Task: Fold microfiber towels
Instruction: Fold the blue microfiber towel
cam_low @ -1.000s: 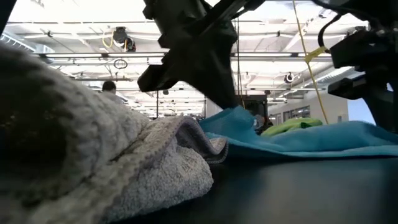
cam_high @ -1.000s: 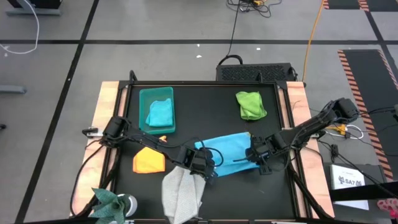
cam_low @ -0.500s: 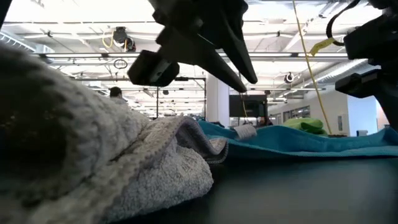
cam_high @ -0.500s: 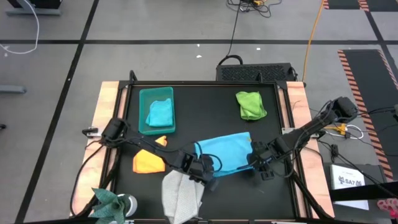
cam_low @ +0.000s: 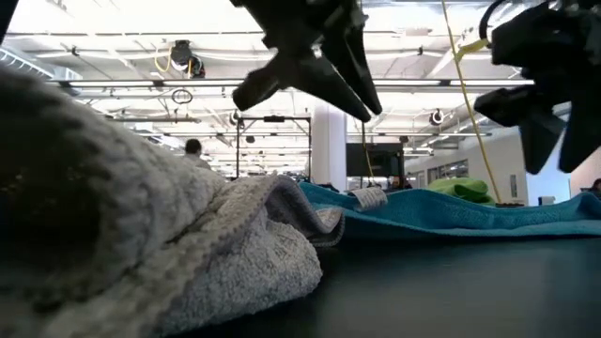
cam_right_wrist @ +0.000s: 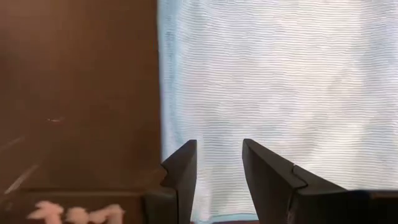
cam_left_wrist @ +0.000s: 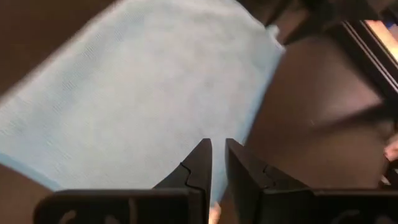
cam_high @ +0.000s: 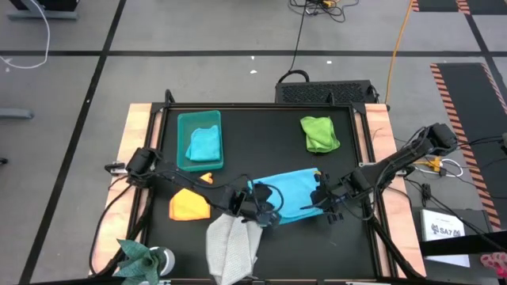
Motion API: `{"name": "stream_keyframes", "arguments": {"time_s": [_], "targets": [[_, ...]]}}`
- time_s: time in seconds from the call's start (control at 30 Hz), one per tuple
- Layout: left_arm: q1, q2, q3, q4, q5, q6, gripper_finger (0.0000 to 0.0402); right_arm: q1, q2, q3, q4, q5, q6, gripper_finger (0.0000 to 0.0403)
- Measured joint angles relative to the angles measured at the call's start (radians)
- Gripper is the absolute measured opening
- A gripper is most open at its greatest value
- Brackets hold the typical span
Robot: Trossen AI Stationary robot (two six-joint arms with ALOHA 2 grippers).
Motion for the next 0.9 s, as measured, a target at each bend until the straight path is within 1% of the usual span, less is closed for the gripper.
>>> {"name": "stream_keyframes", "arguments": {"time_s": [0.1, 0.17, 0.23, 0.33, 0.4, 0.53, 0.67, 0.8, 0.9], "targets": [[0.029, 0.005, 0.000, -0.006, 0.000, 0.027, 0.0047, -0.022, 0.012, -0.011, 0.015, -0.002, -0.016, 0.0114], [0.042, 0.010, -0.001, -0.013, 0.003, 0.051, 0.0047, -0.030, 0.021, -0.024, 0.012, -0.002, -0.011, 0.0099], [0.052, 0.009, -0.001, -0.011, 0.003, 0.073, 0.0047, -0.038, 0.029, -0.036, 0.016, -0.001, -0.003, 0.0074], [0.065, 0.008, -0.001, -0.009, 0.003, 0.107, 0.0047, -0.040, 0.030, -0.060, 0.026, -0.011, 0.015, 0.0027], [0.071, 0.009, -0.001, -0.011, 0.003, 0.120, 0.0047, -0.040, 0.030, -0.066, 0.038, -0.059, 0.053, 0.0007], [0.079, 0.009, -0.001, -0.011, 0.003, 0.122, 0.0047, -0.022, 0.029, -0.078, 0.030, -0.161, 0.128, 0.0013], [0.078, 0.009, -0.001, -0.010, 0.003, 0.126, 0.0047, 0.009, 0.029, -0.081, -0.014, -0.187, 0.144, 0.0010], [0.078, 0.009, -0.001, -0.010, 0.003, 0.126, 0.0047, 0.021, 0.029, -0.081, -0.031, -0.184, 0.132, 0.0001], [0.078, 0.009, -0.001, -0.010, 0.003, 0.138, 0.0047, 0.014, 0.029, -0.068, -0.028, -0.091, 0.102, 0.0001]]}}
